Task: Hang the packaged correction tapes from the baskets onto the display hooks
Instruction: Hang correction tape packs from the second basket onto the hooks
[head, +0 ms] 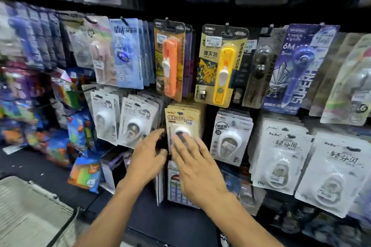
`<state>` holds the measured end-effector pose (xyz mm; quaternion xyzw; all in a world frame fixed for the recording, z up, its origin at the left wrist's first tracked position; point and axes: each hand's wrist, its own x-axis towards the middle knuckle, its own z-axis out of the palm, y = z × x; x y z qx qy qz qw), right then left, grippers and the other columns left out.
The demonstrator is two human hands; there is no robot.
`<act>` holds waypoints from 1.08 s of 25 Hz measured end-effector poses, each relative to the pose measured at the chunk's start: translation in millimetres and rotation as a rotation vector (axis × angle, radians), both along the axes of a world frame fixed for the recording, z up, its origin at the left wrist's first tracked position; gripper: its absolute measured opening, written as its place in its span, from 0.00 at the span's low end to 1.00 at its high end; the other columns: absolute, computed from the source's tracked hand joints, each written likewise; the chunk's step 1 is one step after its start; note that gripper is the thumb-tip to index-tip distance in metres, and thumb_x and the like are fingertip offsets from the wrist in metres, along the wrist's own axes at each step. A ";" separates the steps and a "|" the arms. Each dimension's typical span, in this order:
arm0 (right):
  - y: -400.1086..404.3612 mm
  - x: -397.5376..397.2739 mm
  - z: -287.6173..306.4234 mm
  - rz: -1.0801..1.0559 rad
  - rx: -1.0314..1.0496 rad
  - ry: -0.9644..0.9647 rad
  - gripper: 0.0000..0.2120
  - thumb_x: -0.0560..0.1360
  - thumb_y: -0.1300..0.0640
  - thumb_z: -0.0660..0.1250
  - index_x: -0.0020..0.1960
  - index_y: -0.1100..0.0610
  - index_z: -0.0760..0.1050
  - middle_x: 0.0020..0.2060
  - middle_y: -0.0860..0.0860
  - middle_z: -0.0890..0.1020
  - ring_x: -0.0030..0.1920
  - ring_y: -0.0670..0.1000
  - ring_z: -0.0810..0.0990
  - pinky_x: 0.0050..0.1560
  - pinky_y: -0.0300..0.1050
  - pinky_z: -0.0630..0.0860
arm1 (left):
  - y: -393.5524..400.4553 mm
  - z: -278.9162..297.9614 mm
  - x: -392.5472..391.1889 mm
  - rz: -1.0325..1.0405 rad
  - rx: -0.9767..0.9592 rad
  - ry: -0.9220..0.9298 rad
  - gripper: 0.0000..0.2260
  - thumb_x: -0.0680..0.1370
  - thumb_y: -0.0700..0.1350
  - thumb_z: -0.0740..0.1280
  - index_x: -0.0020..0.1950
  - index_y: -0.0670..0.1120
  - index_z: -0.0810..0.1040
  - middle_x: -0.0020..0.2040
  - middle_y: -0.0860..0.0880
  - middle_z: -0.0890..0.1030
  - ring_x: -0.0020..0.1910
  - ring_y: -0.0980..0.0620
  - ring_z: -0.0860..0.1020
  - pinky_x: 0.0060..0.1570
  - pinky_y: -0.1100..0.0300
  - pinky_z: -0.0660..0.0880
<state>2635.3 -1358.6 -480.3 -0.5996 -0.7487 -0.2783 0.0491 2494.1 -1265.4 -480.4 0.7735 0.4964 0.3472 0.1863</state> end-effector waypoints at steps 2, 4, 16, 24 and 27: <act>17.8 -4.0 -2.1 -0.005 -0.040 -0.002 0.36 0.81 0.55 0.55 0.82 0.59 0.39 0.81 0.55 0.37 0.76 0.58 0.25 0.70 0.57 0.21 | 14.9 6.5 -14.2 0.131 0.174 -0.214 0.14 0.75 0.34 0.67 0.58 0.45 0.81 0.55 0.45 0.81 0.57 0.42 0.78 0.56 0.54 0.73; 27.7 -4.8 -5.3 -0.036 -0.065 -0.028 0.36 0.82 0.55 0.54 0.80 0.59 0.34 0.79 0.54 0.31 0.72 0.57 0.19 0.69 0.58 0.19 | 35.9 16.9 -31.2 0.372 0.280 -0.449 0.09 0.73 0.34 0.67 0.51 0.45 0.78 0.50 0.45 0.78 0.51 0.41 0.77 0.48 0.52 0.71; 3.3 10.9 -3.7 -0.038 -0.050 0.047 0.37 0.82 0.51 0.57 0.81 0.58 0.38 0.78 0.53 0.31 0.76 0.56 0.25 0.74 0.55 0.26 | 43.5 -5.9 -55.6 0.295 0.072 -0.097 0.28 0.82 0.47 0.65 0.81 0.50 0.60 0.84 0.48 0.53 0.82 0.44 0.54 0.77 0.39 0.58; -111.3 108.9 -3.1 -0.450 0.056 0.146 0.30 0.74 0.53 0.60 0.74 0.60 0.72 0.76 0.59 0.69 0.76 0.65 0.67 0.73 0.63 0.58 | -4.4 12.4 -17.6 0.180 0.100 0.017 0.40 0.78 0.42 0.69 0.84 0.48 0.49 0.84 0.46 0.48 0.83 0.45 0.49 0.80 0.42 0.52; -141.8 142.4 2.9 -0.571 0.045 0.212 0.34 0.74 0.53 0.48 0.80 0.50 0.61 0.80 0.57 0.61 0.78 0.66 0.61 0.78 0.63 0.57 | -35.9 20.3 15.3 0.014 0.240 0.118 0.39 0.79 0.44 0.68 0.84 0.49 0.49 0.84 0.46 0.46 0.83 0.45 0.48 0.80 0.44 0.49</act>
